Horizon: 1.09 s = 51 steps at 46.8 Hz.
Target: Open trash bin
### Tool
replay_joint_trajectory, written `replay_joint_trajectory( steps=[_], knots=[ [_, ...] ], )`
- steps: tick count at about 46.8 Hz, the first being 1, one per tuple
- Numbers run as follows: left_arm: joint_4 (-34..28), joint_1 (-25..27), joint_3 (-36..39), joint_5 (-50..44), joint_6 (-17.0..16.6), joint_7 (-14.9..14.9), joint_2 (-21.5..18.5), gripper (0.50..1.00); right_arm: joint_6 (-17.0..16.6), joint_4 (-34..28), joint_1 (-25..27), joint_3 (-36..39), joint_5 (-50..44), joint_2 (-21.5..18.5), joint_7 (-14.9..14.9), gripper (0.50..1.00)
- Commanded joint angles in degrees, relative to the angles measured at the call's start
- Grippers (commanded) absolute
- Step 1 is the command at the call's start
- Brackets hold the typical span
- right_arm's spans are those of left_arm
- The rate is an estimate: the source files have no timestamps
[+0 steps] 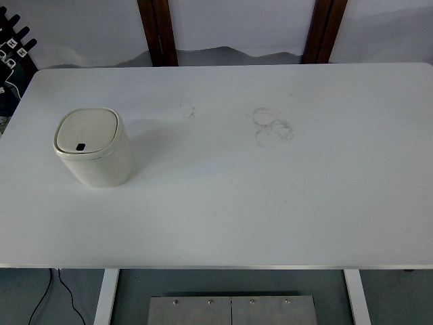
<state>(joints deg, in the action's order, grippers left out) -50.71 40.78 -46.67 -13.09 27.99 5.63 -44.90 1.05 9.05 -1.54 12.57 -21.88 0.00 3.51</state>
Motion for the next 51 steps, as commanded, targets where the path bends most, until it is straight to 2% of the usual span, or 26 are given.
replay_joint_trajectory(
  steps=[1, 22, 32, 40, 44, 51],
  knots=[
    [0.00, 0.09, 0.00, 0.00, 0.05, 0.00, -0.01, 1.000, 0.00, 0.00, -0.04, 0.00, 0.00, 0.00, 0.00, 0.995],
    [0.00, 0.35, -0.61, -0.44, -0.39, 0.09, 1.22, 1.000, 0.00, 0.00, -0.04, 0.00, 0.00, 0.00, 0.00, 0.995],
    [0.00, 0.79, -0.61, -0.09, 0.31, -0.18, 0.86, 1.000, 0.00, 0.00, -0.04, 0.00, 0.00, 0.00, 0.00, 0.995],
    [0.26, 0.79, -0.61, 0.00, 3.03, -0.35, 1.22, 1.000, 0.00, 0.00, 0.05, 0.00, 0.00, 0.00, 0.00, 0.995],
    [0.26, 0.53, -0.61, 0.00, 3.04, -0.35, 1.22, 1.000, 0.00, 0.00, -0.04, 0.00, 0.00, 0.00, 0.00, 0.995],
    [1.49, 0.35, -0.70, 0.00, 2.60, -0.18, 3.76, 1.000, 0.00, 0.00, 0.05, 0.00, 0.00, 0.00, 0.00, 0.995]
  ],
)
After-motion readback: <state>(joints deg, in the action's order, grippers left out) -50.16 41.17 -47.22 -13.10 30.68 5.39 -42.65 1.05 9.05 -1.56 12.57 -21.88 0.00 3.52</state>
